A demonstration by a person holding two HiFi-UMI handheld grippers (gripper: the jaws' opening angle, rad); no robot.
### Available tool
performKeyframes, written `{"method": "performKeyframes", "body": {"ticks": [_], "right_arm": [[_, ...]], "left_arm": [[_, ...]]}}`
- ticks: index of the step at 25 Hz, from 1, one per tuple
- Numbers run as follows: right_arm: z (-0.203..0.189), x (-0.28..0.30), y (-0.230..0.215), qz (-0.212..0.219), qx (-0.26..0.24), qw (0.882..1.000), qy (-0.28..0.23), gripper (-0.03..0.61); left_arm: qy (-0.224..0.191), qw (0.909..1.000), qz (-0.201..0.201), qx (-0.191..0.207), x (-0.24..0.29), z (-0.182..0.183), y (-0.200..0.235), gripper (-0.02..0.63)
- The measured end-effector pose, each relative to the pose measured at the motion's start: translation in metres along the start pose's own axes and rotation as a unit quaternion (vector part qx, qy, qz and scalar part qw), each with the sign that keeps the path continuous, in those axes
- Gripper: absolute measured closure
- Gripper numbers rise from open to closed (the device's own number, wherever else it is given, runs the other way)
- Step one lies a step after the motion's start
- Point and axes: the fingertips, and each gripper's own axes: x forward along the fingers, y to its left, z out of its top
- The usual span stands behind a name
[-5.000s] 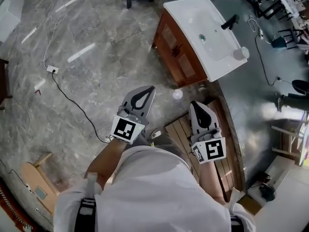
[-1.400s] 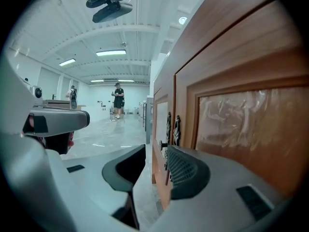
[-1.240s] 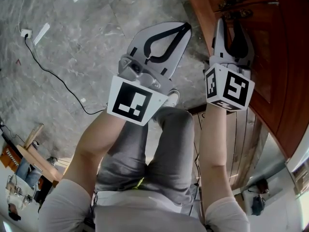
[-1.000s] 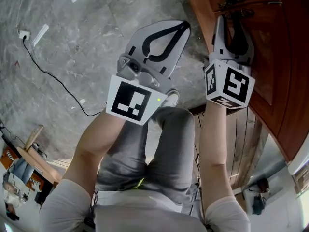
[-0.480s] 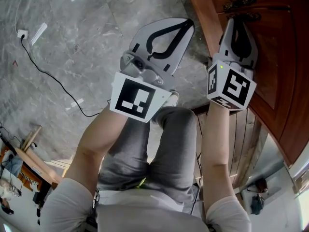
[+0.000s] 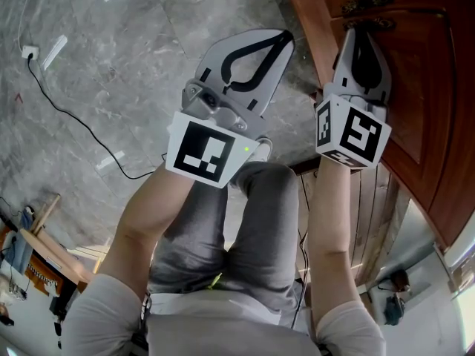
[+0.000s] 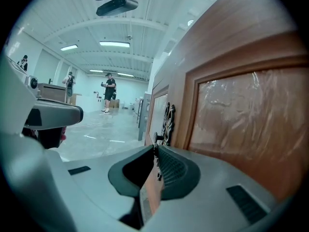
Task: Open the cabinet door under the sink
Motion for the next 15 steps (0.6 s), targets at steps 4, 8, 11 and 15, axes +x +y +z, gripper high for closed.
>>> {"method": "performKeyframes", "body": {"ticks": [4,8,11,15], "right_arm": [[0.000,-0.006,0.015,0.018,-0.010,1.000,0.001,0.526],[0.000,-0.012,0.024,0.030,-0.008,0.999,0.005,0.526],[0.001,-0.016,0.029,0.036,-0.009,0.999,0.005,0.526],[-0.001,-0.025,0.041,0.051,-0.013,0.999,0.003,0.526]], "left_arm": [[0.001,1.0000,-0.004,-0.003,-0.002,0.001,-0.003,0.598],[0.005,0.9999,-0.008,-0.007,-0.005,0.001,-0.012,0.598],[0.006,0.9999,-0.010,-0.004,-0.008,0.002,-0.016,0.598],[0.009,0.9999,-0.007,-0.007,-0.012,-0.001,-0.018,0.598]]}}
